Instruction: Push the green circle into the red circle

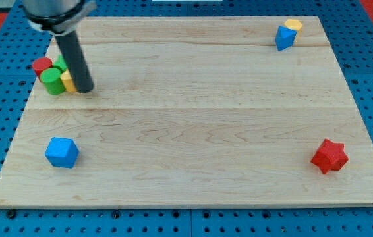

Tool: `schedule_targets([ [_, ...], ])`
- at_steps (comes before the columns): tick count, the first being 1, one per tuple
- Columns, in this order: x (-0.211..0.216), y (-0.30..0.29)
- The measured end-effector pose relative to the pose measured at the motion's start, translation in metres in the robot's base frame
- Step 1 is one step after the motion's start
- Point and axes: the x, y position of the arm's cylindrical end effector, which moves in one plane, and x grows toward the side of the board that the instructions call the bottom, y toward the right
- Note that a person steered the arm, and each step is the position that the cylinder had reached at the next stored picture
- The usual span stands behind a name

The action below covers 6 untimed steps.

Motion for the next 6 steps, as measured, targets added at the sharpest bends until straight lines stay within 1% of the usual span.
schedule_targets([
  [1,0.006,-0.013],
  [2,0.035,0.005],
  [3,0.058,-0.017],
  [4,0.049,-0.058],
  [6,-0.002,-0.062],
])
